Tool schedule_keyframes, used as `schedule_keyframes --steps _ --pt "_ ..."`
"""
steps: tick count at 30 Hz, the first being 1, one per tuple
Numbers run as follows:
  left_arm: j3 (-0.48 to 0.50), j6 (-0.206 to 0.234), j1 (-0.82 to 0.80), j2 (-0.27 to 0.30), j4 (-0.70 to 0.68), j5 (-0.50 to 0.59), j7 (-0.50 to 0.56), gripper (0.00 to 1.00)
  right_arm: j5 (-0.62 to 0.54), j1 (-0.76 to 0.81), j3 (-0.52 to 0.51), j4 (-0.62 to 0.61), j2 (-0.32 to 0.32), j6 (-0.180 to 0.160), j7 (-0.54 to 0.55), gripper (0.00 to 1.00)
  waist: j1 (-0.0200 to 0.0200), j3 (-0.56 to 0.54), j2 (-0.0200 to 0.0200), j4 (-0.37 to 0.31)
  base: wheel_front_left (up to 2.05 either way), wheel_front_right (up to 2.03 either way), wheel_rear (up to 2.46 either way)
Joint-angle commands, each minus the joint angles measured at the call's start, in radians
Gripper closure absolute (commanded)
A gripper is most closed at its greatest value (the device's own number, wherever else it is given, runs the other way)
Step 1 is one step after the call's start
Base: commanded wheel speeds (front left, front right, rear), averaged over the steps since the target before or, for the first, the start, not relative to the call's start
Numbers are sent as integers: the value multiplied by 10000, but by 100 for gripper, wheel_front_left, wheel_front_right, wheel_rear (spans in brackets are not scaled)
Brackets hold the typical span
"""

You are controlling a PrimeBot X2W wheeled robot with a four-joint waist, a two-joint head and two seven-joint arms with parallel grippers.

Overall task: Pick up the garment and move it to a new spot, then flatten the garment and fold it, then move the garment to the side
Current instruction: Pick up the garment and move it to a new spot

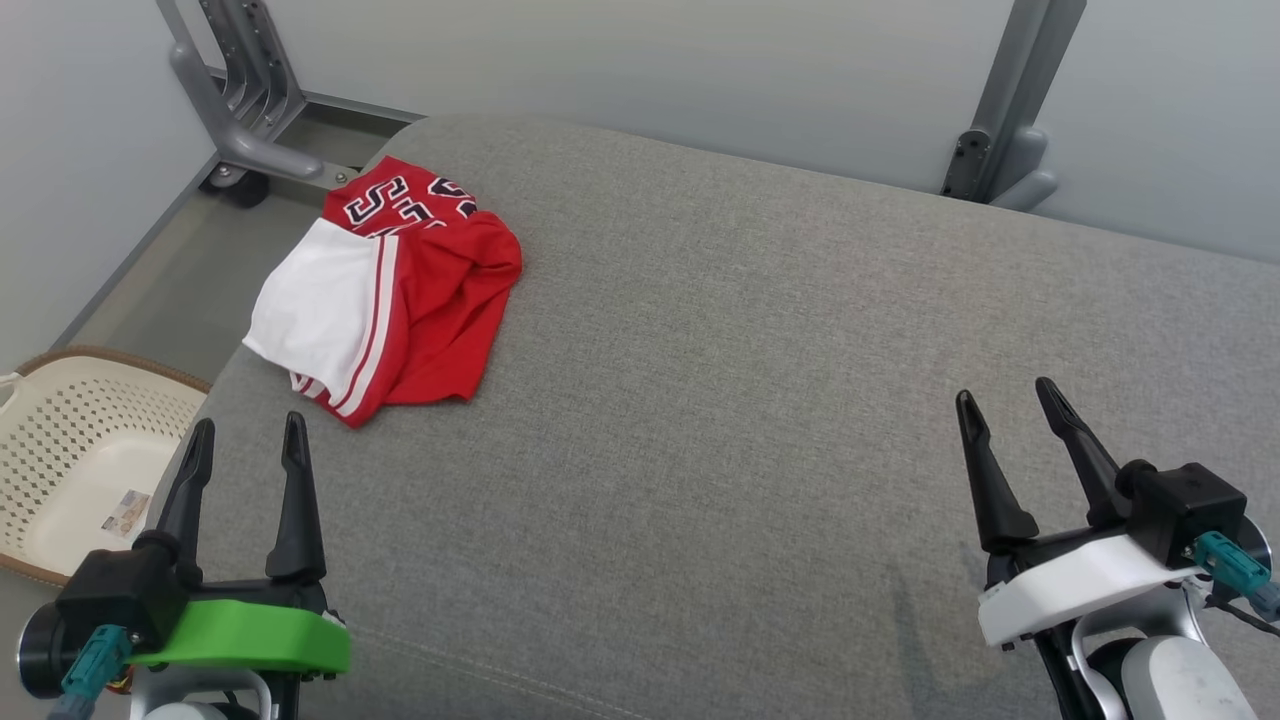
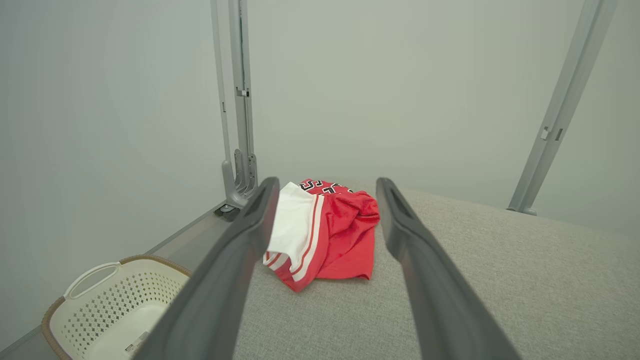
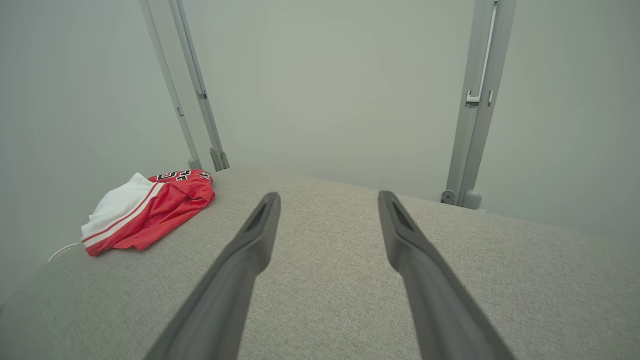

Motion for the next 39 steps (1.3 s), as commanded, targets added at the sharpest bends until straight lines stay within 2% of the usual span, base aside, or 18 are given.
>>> schedule_keyframes --steps 1,14,19,22,27,35,36,39 --pt "-11 11 -145 -14 11 -69 -64 0 -49 -53 -35 -17 -20 -7 4 0 0 4 0 26 0 0 0" --pt "29 71 -458 -105 -3 -37 -186 0 18 -218 21 -120 -89 -7 161 0 0 175 0 42 0 0 0" --pt "190 30 -1324 -65 -158 116 -268 0 -59 -427 100 -289 -181 -7 340 0 0 500 0 -241 0 0 0" --pt "381 -150 -2490 -19 -54 49 -316 0 -174 -704 169 -626 -305 -7 577 0 0 1123 0 -577 0 0 0" --pt "457 -660 -3863 23 1351 -399 -25 0 -279 -1203 336 -1029 -458 -7 893 0 0 2110 0 -1091 0 0 0" --pt "326 -2056 -5450 -339 5554 -1516 599 0 -384 -1894 588 -1279 -603 -7 1127 0 0 3367 0 -1604 0 0 0" --pt "326 -2056 -5450 -339 5554 -1516 599 0 -384 -1894 588 -1279 -603 -7 1127 0 0 3367 0 -1604 0 0 0" --pt "134 -2583 -5903 -568 7010 -1751 734 0 -402 -2041 637 -1289 -655 -7 1155 0 0 3676 0 -1679 0 0 0"
